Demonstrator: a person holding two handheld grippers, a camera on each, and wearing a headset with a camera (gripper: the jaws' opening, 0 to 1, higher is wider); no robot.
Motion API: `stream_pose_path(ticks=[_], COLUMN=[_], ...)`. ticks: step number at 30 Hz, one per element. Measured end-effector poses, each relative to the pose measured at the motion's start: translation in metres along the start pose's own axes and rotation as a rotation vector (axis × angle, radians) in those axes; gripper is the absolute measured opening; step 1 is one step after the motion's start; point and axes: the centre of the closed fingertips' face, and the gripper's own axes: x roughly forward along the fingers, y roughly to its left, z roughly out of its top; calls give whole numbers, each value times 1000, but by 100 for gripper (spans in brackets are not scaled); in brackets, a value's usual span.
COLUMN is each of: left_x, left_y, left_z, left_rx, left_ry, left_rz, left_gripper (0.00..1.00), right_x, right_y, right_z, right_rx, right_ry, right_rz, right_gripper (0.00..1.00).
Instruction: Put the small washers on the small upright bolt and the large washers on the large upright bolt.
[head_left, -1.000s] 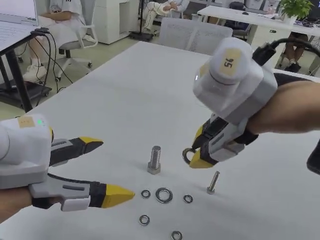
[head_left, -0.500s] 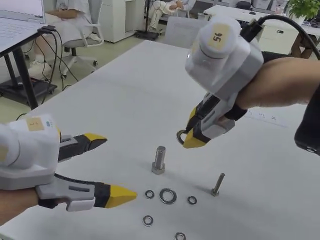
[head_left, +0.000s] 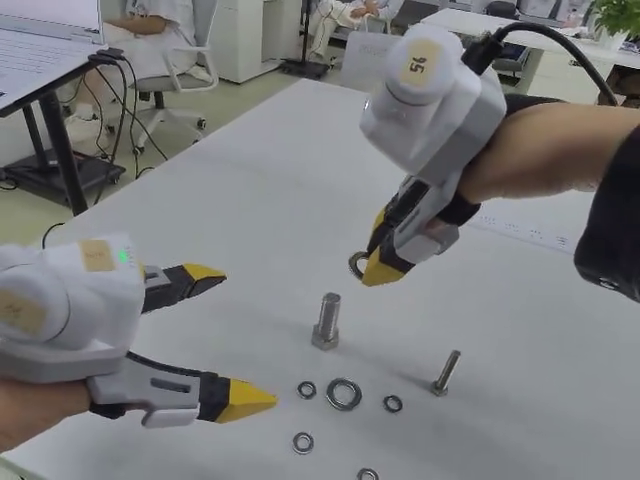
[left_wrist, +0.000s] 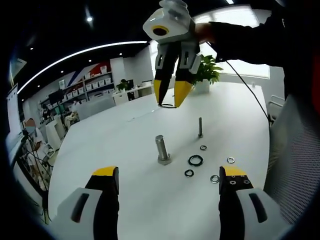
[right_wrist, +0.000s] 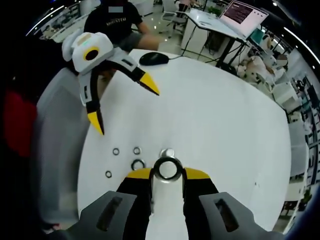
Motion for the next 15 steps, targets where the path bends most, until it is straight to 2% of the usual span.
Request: stream_pose_path(ticks=[15], left_x=[-2], left_y=[8], left_z=[1], left_rx=[7], left_ry=[-1], left_rz=[33], left_gripper=[81], right_x=[24], right_y=[-8], right_z=[9], right_rx=[-21], right_ry=[32], right_rz=[59], right_gripper=[23])
